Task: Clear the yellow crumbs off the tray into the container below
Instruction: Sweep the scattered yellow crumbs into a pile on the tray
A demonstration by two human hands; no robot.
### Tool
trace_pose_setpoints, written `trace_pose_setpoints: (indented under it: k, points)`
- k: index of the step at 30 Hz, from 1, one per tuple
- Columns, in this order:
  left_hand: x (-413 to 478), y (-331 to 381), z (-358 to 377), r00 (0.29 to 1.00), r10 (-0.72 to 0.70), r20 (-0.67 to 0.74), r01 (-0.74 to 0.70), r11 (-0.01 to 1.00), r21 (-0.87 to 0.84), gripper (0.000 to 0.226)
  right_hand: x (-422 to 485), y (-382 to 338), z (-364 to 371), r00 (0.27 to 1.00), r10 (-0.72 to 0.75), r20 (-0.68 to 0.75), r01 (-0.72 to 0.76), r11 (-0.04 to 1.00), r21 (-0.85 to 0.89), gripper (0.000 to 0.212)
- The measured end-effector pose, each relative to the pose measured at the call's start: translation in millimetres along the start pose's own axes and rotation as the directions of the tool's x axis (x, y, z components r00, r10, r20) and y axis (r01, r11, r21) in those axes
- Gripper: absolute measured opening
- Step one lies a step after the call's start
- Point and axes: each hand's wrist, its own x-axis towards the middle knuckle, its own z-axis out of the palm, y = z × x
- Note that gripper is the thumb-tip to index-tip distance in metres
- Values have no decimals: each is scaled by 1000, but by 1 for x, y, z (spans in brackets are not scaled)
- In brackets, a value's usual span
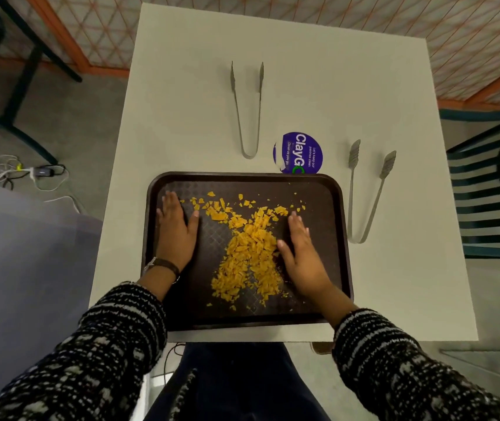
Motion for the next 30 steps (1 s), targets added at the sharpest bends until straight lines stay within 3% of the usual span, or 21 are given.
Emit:
trace_pose_setpoints:
  k: [4,8,11,16,21,26,30]
  points:
    - [11,20,20,995,100,18,-100,994,35,62,26,24,-29,997,39,-68,-45,996,-83,61]
    - [-16,38,39,935,293,199,-293,956,-30,62,50,35,-37,993,92,-80,-102,986,-129,62]
    - [-37,38,44,874,366,319,-357,930,-88,61,64,32,-27,993,91,-76,-99,988,-117,62]
    - [-39,17,34,916,349,197,-338,937,-89,63,60,6,14,999,-33,-27,31,997,-75,65]
    - [-5,16,13,964,251,86,-249,968,-32,60,37,-17,30,975,-203,93,191,973,126,57]
    - [15,36,30,940,288,181,-293,956,1,59,42,-5,14,988,-86,-127,113,966,231,57]
    - [10,53,51,891,382,246,-397,918,11,60,61,5,0,990,-90,-107,106,982,157,55]
